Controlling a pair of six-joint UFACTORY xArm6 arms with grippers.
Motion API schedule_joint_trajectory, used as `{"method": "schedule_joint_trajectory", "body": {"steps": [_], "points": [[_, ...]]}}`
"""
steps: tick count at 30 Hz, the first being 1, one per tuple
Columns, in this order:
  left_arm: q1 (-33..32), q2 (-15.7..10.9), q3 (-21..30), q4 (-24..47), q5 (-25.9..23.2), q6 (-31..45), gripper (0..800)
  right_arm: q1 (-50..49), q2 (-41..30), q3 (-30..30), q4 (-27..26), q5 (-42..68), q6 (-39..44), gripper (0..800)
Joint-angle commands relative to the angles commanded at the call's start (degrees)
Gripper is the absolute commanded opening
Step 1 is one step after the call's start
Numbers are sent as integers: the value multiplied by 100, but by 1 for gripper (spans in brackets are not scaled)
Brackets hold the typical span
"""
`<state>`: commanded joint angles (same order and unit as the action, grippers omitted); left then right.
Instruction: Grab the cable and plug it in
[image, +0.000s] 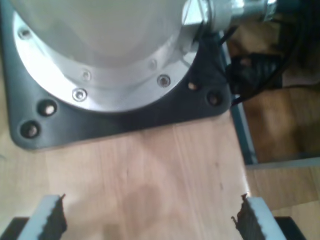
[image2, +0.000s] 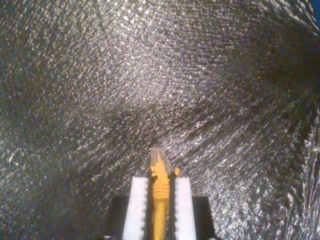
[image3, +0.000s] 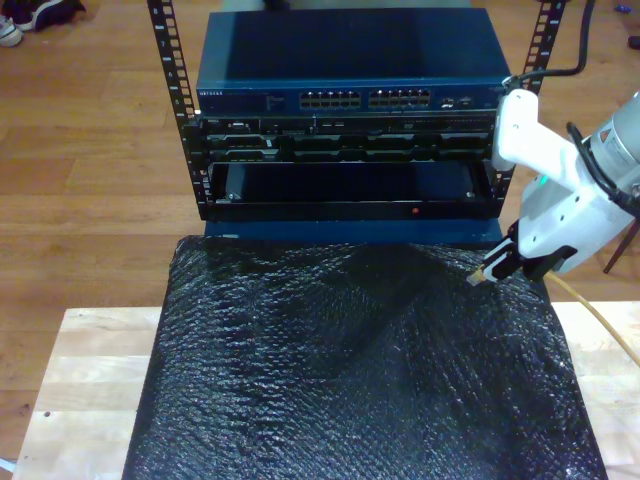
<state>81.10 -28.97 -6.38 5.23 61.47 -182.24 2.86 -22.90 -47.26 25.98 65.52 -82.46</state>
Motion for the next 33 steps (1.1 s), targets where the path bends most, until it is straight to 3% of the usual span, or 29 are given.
{"method": "schedule_joint_trajectory", "body": {"steps": [11, 18, 33], "points": [[18, 9, 26, -9, -158, 9, 800, 484, 123, -141, 0, -642, -26, 0], [18, 9, 26, -9, -158, 9, 800, 1152, 211, -70, -1081, -1415, 44, 0], [18, 9, 26, -9, -158, 9, 800, 1609, 967, 0, -1916, -3569, 26, 0]]}}
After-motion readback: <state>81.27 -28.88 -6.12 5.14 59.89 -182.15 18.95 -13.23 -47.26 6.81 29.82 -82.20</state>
